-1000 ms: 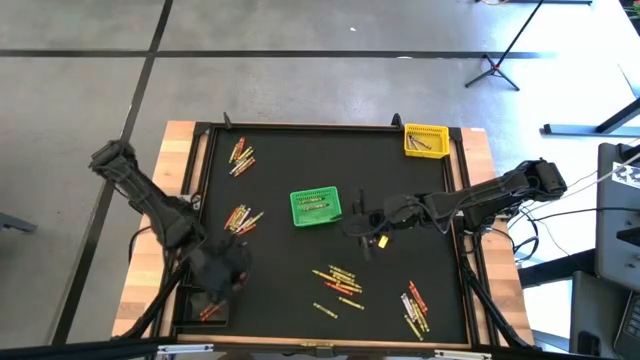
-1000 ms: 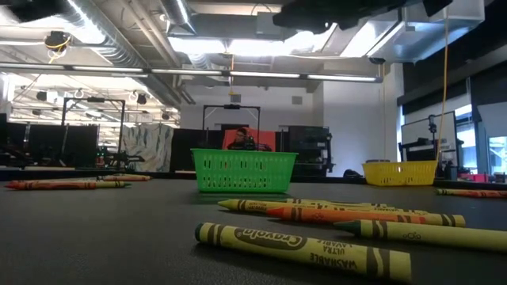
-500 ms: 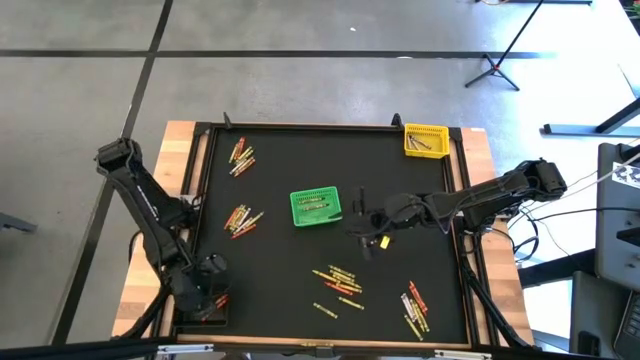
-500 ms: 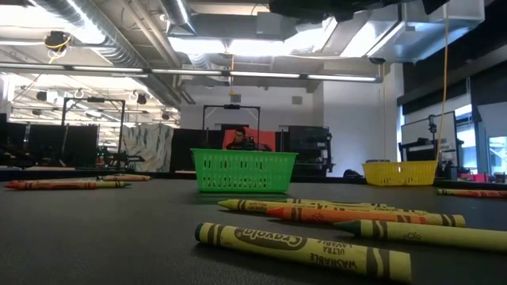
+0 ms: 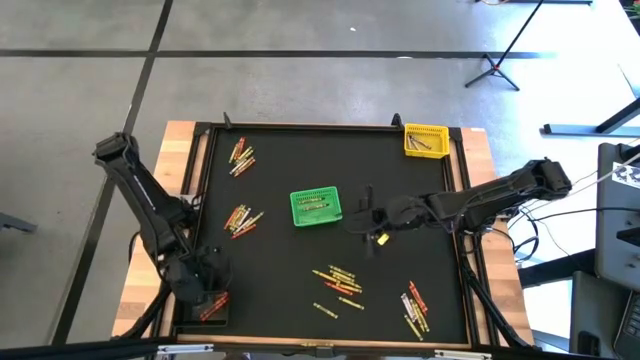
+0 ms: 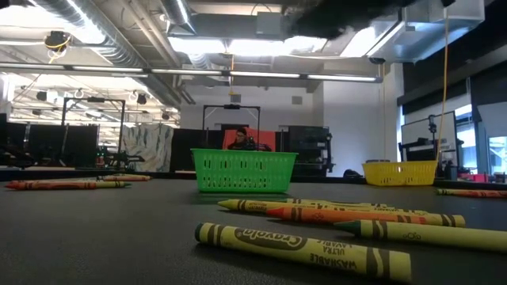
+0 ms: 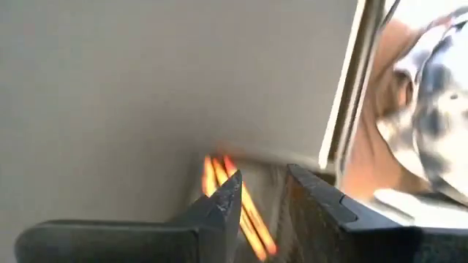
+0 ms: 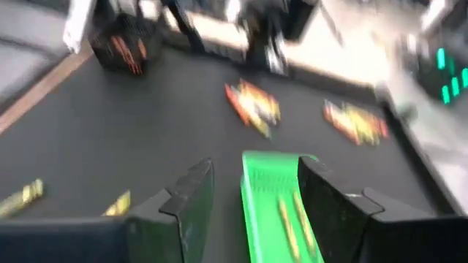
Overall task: Sort crayons
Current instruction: Put the orange crayon into the black bin
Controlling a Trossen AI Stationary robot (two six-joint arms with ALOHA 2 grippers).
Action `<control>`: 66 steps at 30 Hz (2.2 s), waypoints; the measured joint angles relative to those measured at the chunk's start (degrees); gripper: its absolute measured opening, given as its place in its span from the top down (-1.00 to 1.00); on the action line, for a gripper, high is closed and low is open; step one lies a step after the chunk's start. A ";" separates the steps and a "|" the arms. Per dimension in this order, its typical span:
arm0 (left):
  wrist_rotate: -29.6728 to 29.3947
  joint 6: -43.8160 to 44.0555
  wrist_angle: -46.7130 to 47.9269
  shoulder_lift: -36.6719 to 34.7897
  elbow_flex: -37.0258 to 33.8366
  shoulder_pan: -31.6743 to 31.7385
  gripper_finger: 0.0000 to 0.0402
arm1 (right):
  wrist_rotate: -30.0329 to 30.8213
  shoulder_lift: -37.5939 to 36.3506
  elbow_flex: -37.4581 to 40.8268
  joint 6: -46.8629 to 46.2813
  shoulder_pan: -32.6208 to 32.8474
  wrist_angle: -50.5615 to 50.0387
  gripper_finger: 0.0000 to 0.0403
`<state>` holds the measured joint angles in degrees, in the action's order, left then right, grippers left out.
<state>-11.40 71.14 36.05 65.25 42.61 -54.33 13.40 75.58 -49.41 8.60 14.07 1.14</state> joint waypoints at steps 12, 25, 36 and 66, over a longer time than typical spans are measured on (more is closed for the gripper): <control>-28.53 -36.09 -12.27 -0.76 0.00 10.17 0.55 | 15.56 -9.58 -7.37 -29.59 0.91 -48.04 0.02; 0.41 -78.91 -55.68 13.05 -0.86 27.73 0.55 | 8.93 -2.10 -3.53 -36.04 -13.99 -70.68 0.02; 0.76 -75.04 -73.60 13.10 -14.09 33.27 0.55 | 4.21 4.18 4.22 -21.38 -25.37 -65.68 0.02; -1.58 -72.79 -76.41 13.05 -14.67 33.34 0.55 | -1.15 16.45 6.61 -12.27 -26.47 -58.88 0.31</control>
<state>-12.97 -1.65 -40.36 78.30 27.94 -20.99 12.25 92.03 -42.79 -3.67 -12.40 -57.74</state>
